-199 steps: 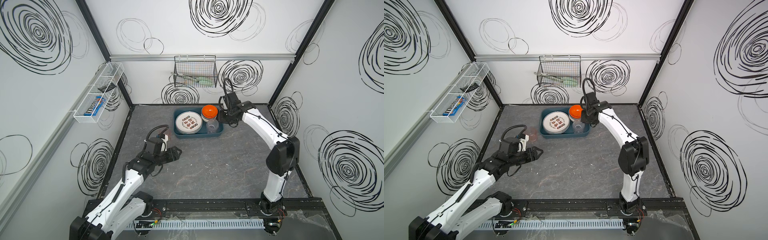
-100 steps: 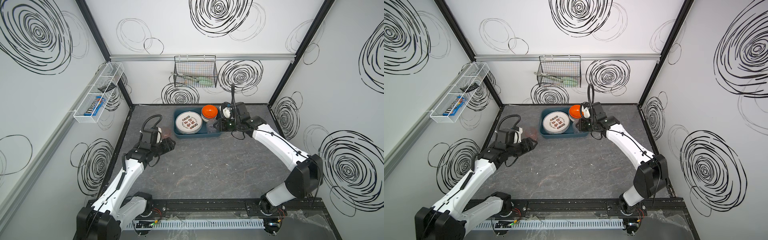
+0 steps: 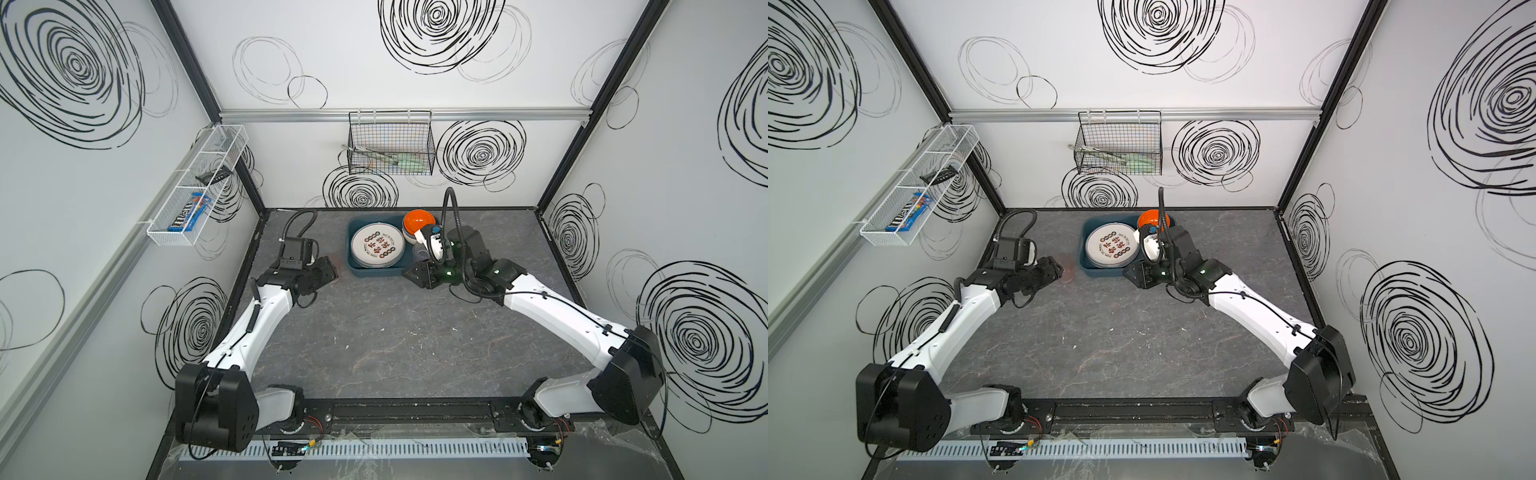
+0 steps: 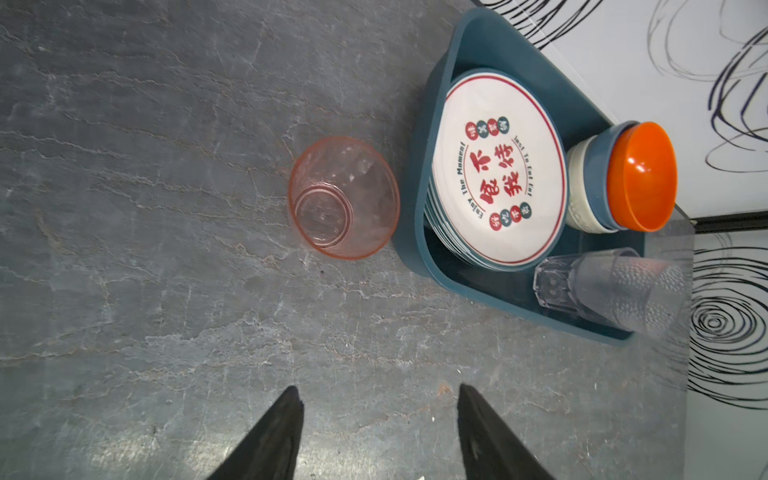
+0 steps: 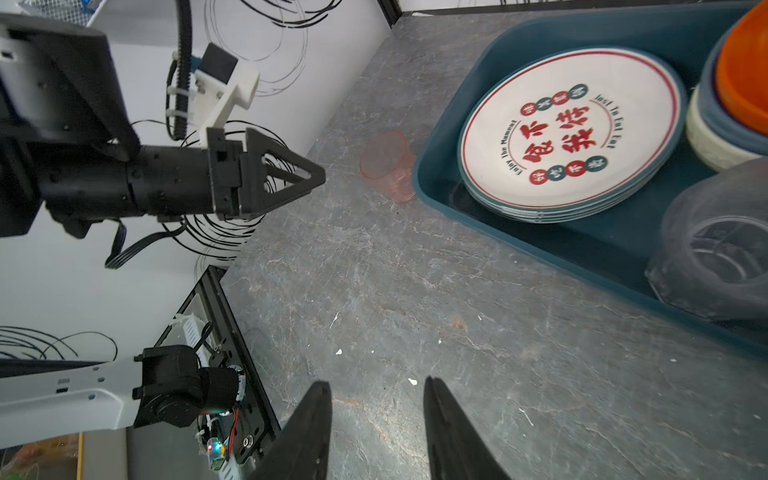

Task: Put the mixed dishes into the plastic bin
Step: 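Lower the left gripper around the pink cup while the right gripper moves aside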

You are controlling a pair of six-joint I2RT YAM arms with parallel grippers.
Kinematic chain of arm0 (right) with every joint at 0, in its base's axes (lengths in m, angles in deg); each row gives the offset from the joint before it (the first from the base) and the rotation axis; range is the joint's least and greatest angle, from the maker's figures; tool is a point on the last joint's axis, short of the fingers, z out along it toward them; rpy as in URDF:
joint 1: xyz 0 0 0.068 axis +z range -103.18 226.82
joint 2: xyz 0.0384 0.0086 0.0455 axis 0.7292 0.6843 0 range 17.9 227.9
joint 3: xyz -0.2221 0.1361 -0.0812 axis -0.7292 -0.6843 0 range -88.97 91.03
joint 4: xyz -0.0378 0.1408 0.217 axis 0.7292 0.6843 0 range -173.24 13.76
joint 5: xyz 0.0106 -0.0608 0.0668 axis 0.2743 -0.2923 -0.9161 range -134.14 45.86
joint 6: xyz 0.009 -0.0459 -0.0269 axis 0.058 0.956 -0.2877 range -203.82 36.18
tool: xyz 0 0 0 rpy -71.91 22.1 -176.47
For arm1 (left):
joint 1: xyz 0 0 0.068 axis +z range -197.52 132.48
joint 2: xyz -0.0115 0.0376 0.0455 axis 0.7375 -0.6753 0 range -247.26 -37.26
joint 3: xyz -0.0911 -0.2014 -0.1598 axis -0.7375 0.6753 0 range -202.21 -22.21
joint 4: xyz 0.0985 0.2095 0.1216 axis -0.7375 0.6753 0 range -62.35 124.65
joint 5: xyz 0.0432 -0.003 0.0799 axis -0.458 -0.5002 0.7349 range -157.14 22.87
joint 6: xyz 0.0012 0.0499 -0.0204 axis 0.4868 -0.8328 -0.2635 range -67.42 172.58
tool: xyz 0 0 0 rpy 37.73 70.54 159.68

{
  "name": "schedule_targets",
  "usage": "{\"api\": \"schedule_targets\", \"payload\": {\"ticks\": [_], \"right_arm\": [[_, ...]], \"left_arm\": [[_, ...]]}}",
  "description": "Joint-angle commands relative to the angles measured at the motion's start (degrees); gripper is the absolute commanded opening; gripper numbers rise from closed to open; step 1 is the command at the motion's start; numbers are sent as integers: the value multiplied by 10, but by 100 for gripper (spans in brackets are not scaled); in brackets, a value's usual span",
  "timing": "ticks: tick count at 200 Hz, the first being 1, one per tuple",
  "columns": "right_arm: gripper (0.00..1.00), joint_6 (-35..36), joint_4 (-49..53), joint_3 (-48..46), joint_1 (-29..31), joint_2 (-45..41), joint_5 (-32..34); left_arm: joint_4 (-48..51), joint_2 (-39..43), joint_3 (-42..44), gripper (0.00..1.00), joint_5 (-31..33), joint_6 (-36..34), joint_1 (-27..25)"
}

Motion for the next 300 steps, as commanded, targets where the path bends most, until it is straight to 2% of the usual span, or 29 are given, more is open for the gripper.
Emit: {"api": "schedule_targets", "payload": {"ticks": [1, 41, 120, 156, 183, 231, 271, 300], "right_arm": [[42, 13, -39, -17, 16, -21, -8], [43, 10, -50, -37, 20, -21, -13], [43, 13, -47, -85, 22, -52, 22], [43, 15, -42, -87, 22, -55, 33], [43, 16, -44, -87, 21, -56, 36], [43, 14, -44, -88, 21, -53, 41], [43, 11, -42, -92, 21, -52, 59], [43, 7, -47, -94, 21, -53, 72]], "left_arm": [[-19, -26, -18, 63, 42, 20, 10], [-50, -94, -35, 58, 63, 54, 27], [-88, -203, -79, 53, 64, 67, 37], [-90, -238, -90, 47, 63, 67, 37], [-94, -250, -93, 44, 55, 69, 37], [-84, -249, -84, 29, 59, 57, 39], [-82, -218, -62, 15, 52, 49, 48], [-80, -187, -45, 9, 42, 41, 52]]}}
